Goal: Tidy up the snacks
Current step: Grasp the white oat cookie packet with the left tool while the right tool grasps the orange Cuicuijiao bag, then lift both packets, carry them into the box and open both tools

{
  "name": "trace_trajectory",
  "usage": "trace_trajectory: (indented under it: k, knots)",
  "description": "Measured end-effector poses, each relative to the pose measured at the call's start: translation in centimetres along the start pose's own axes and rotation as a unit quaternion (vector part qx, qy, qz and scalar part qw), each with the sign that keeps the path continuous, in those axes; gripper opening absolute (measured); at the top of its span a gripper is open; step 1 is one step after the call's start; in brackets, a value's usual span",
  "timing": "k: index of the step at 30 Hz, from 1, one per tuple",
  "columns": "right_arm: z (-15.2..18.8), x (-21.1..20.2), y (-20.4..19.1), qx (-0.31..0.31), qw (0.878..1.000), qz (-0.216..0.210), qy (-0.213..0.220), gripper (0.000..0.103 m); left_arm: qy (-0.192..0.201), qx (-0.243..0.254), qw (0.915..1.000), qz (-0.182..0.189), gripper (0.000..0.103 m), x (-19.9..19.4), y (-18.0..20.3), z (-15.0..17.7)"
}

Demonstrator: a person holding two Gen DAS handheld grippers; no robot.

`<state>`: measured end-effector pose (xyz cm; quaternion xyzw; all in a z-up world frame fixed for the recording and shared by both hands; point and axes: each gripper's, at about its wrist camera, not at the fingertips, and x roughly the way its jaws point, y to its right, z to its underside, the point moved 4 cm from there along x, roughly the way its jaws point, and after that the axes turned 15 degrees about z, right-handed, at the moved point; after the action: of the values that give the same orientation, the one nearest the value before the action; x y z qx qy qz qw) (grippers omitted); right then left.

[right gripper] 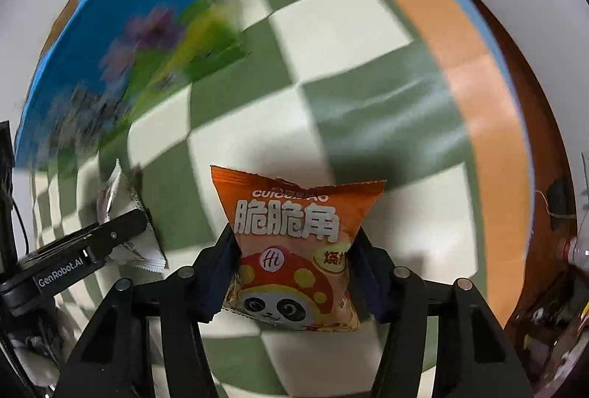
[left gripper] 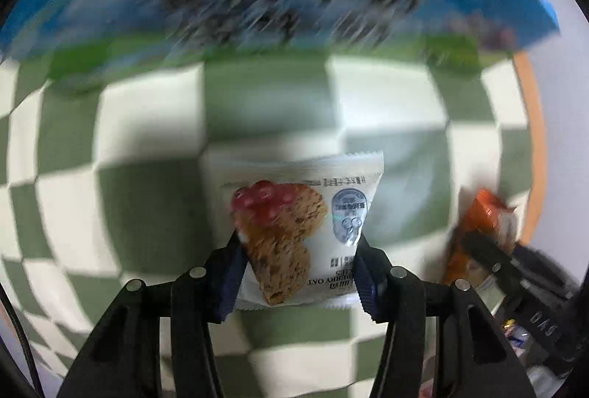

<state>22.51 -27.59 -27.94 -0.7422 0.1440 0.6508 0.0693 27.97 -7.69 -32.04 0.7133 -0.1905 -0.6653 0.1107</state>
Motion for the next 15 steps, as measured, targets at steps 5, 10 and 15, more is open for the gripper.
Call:
trace_trajectory:
  k: [5, 10, 15]
  knots:
    - [4.8, 0.2, -2.9, -0.063, 0.998, -0.009, -0.013, 0.061, -0.027, -0.023, 0.9992, -0.018, 0.050, -0.4, -2.9, 7.3]
    - [9.5, 0.9, -4.8, -0.097, 0.994, -0.016, -0.038, 0.061, -0.039, -0.038, 0.9982, -0.025, 0.051, -0.3, -4.2, 11.2]
    - [10.8, 1.6, -5.0, -0.085, 0.995, -0.016, -0.051, 0.063, -0.046, -0.044, 0.9977, -0.026, 0.052, 1.1, -4.4, 11.2]
